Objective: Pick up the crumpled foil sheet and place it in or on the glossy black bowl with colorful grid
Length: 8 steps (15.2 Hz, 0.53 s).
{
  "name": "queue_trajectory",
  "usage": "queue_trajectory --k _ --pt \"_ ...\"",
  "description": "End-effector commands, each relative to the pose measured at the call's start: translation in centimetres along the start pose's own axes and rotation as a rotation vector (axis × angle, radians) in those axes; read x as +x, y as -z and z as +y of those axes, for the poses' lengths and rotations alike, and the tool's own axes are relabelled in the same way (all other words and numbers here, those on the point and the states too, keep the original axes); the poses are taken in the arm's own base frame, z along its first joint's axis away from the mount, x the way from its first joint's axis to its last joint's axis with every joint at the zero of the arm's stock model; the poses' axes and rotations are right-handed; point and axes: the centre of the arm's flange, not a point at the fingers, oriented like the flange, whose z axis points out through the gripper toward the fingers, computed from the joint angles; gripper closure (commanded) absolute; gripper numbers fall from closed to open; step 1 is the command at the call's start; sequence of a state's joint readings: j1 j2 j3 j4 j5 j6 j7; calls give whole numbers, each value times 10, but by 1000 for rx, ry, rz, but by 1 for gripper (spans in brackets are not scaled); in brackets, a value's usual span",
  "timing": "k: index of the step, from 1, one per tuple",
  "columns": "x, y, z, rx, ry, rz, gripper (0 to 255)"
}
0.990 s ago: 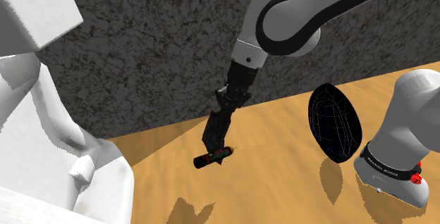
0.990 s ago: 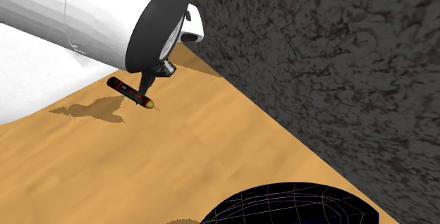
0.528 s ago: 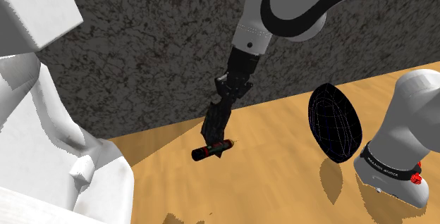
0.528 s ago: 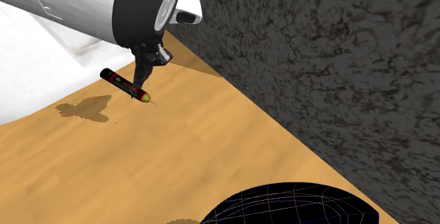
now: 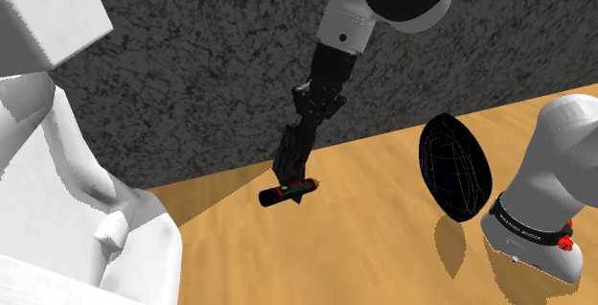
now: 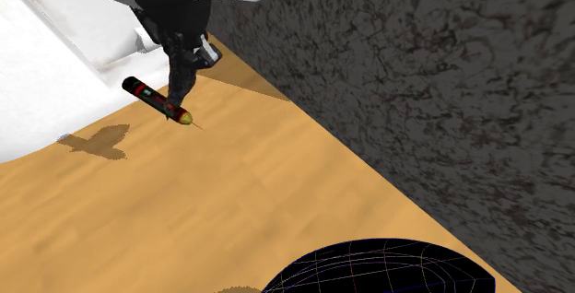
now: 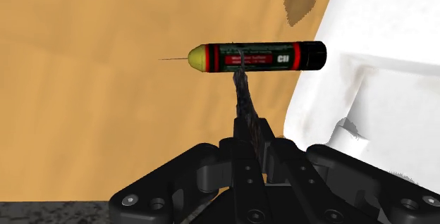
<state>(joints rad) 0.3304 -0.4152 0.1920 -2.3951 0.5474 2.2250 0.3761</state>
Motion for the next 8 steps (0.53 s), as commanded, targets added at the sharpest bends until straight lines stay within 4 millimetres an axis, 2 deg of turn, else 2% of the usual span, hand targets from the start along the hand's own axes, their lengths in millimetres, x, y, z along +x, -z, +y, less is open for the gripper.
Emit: queue_trajectory --k 1,8 --pt "-6 14 15 0 0 0 255" --pt "-32 64 88 0 0 0 255"
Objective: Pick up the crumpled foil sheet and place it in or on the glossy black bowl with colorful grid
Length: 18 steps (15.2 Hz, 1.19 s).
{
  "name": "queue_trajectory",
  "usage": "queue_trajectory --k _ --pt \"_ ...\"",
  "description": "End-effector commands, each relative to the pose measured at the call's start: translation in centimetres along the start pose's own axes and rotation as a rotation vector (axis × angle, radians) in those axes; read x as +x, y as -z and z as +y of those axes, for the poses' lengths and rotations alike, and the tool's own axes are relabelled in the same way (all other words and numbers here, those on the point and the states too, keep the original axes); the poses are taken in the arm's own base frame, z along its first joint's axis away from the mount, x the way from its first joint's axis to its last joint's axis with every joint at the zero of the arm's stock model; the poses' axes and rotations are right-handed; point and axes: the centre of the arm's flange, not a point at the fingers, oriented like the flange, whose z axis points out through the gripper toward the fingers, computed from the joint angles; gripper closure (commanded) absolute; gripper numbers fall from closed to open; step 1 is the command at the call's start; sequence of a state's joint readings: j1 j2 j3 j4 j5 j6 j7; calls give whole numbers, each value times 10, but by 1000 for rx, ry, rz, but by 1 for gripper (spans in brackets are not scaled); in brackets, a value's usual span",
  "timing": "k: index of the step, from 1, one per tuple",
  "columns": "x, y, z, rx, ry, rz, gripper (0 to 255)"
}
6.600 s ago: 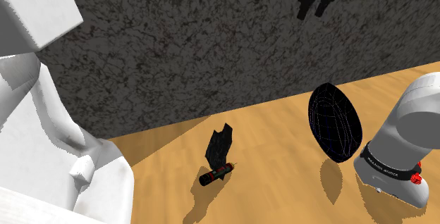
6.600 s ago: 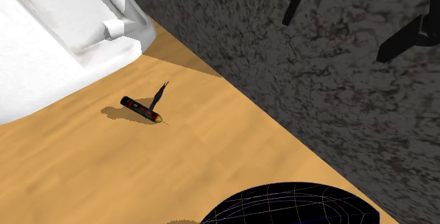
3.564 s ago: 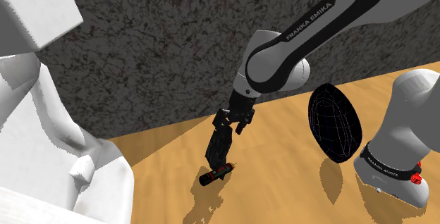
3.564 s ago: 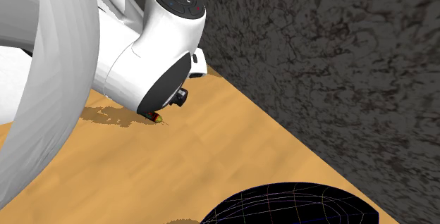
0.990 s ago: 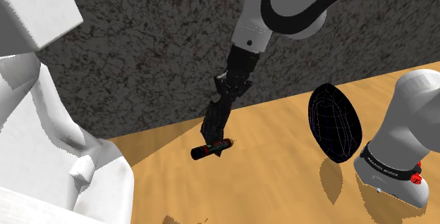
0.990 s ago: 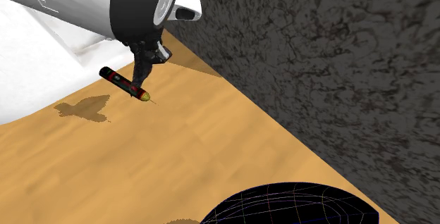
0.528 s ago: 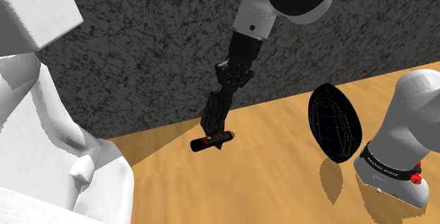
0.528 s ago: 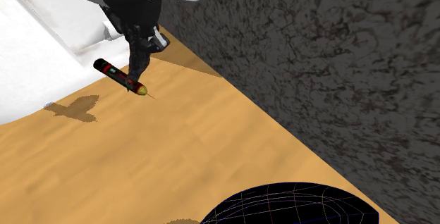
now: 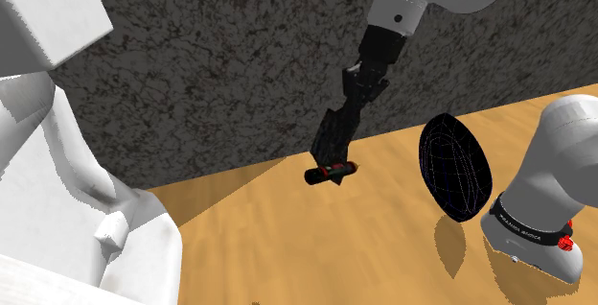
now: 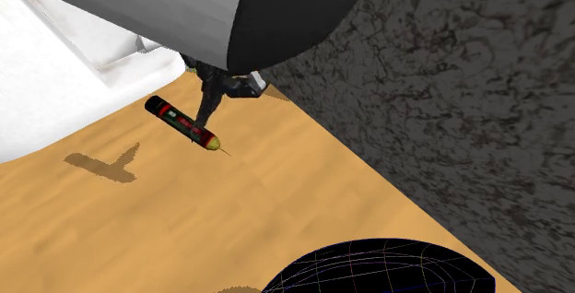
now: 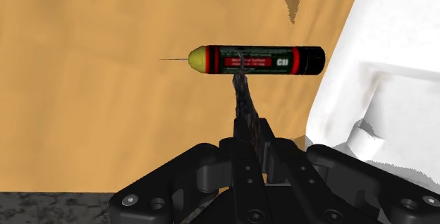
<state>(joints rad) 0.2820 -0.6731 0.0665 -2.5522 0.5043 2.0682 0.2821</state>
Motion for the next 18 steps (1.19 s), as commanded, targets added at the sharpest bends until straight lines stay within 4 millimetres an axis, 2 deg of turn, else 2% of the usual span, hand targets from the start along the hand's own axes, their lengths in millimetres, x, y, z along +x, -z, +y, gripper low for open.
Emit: queue_trajectory --k 1,18 --pt "-9 15 19 0 1 -1 255" --pt "-73 135 198 0 1 -1 255"
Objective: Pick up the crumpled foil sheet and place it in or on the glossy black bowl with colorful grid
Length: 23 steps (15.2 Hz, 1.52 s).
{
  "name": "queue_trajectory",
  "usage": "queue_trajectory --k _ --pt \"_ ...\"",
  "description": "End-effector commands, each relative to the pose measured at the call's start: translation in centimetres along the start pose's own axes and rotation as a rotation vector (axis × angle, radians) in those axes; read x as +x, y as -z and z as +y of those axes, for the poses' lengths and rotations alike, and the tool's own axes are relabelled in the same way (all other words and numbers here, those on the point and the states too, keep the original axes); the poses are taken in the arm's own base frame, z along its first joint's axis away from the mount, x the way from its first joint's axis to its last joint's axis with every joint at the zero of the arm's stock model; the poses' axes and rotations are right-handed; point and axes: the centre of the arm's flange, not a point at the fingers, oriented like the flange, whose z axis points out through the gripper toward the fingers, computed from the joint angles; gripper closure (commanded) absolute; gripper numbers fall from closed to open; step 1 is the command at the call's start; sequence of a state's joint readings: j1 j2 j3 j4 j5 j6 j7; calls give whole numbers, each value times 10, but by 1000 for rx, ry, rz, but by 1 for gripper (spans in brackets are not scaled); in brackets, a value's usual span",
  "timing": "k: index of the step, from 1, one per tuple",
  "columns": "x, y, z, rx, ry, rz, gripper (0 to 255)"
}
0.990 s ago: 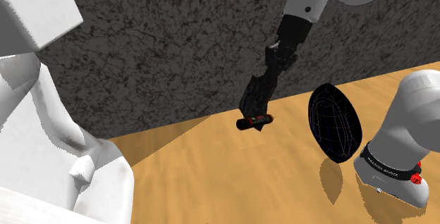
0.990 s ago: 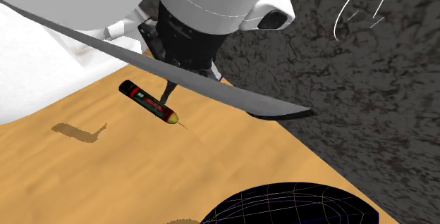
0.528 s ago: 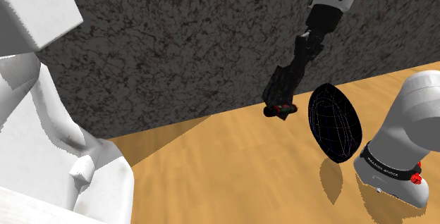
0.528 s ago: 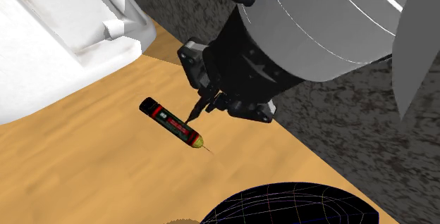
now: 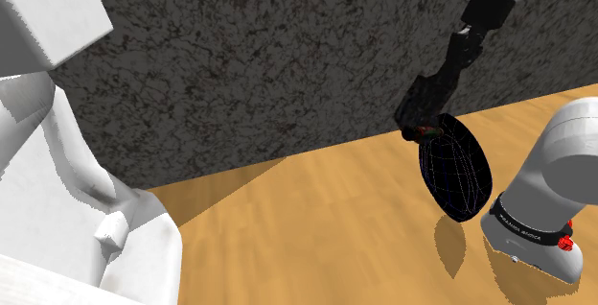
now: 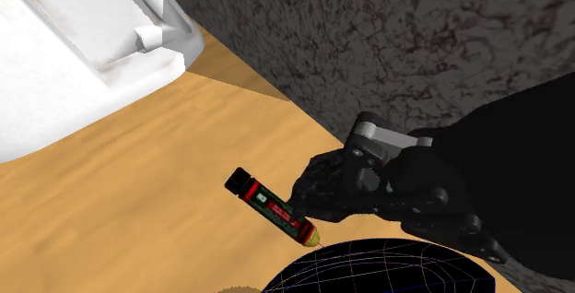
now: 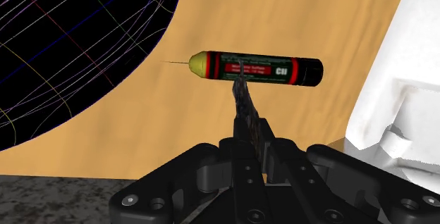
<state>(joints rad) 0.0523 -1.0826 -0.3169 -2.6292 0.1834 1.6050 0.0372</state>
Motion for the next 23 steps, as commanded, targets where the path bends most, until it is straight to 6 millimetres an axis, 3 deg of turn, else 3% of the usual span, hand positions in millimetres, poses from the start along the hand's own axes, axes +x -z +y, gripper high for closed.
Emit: queue_trajectory --k 1,10,23 --pt "-9 14 19 -1 1 -1 255" --pt "-44 82 118 -1 1 -1 255" --pt "-45 20 149 -1 1 -1 255"
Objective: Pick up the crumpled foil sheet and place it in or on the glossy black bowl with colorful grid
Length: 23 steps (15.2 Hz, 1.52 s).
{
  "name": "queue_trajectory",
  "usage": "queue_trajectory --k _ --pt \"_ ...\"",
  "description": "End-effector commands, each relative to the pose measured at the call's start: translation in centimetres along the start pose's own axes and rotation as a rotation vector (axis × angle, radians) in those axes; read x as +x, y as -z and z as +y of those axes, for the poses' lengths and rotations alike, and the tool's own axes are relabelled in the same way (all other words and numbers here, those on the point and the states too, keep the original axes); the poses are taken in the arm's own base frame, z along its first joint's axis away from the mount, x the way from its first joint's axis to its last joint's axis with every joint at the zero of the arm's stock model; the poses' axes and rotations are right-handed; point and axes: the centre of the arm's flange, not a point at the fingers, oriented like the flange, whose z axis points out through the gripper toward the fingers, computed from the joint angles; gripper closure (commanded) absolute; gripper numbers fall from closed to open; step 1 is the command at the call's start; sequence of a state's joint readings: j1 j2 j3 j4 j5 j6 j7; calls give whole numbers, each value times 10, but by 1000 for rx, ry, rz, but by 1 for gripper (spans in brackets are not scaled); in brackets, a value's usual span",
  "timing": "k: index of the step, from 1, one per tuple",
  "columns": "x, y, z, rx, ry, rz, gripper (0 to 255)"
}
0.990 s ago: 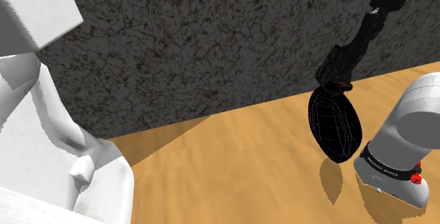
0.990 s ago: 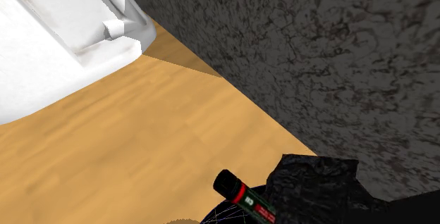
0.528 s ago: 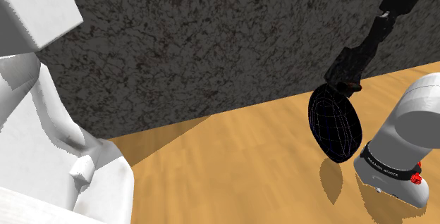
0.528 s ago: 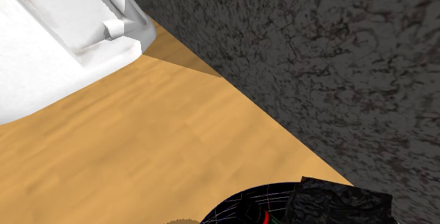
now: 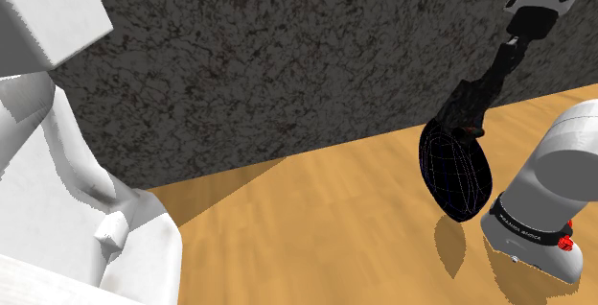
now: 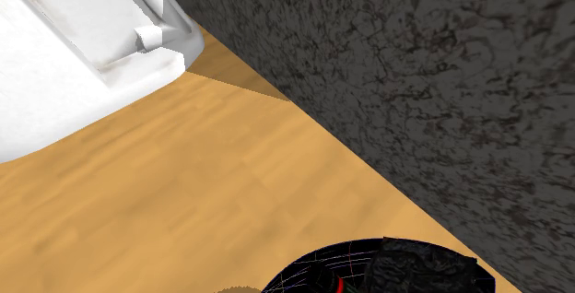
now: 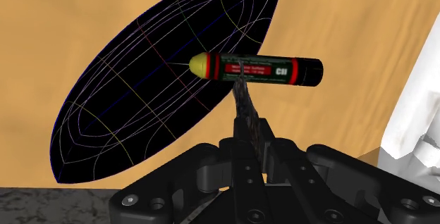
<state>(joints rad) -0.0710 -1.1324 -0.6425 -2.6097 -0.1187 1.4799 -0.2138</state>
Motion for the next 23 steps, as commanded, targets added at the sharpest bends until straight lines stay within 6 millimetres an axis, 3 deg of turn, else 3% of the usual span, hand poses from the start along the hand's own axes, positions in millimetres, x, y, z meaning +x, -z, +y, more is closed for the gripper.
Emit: queue_trajectory --k 1,11,20,21,23 --pt "-1 -10 4 0 0 0 255" --pt "-1 -57 28 0 0 0 255" --pt "-1 -59 29 0 0 0 255" --pt "-1 -59 29 0 0 0 0" --pt "-2 -59 29 0 0 0 0"
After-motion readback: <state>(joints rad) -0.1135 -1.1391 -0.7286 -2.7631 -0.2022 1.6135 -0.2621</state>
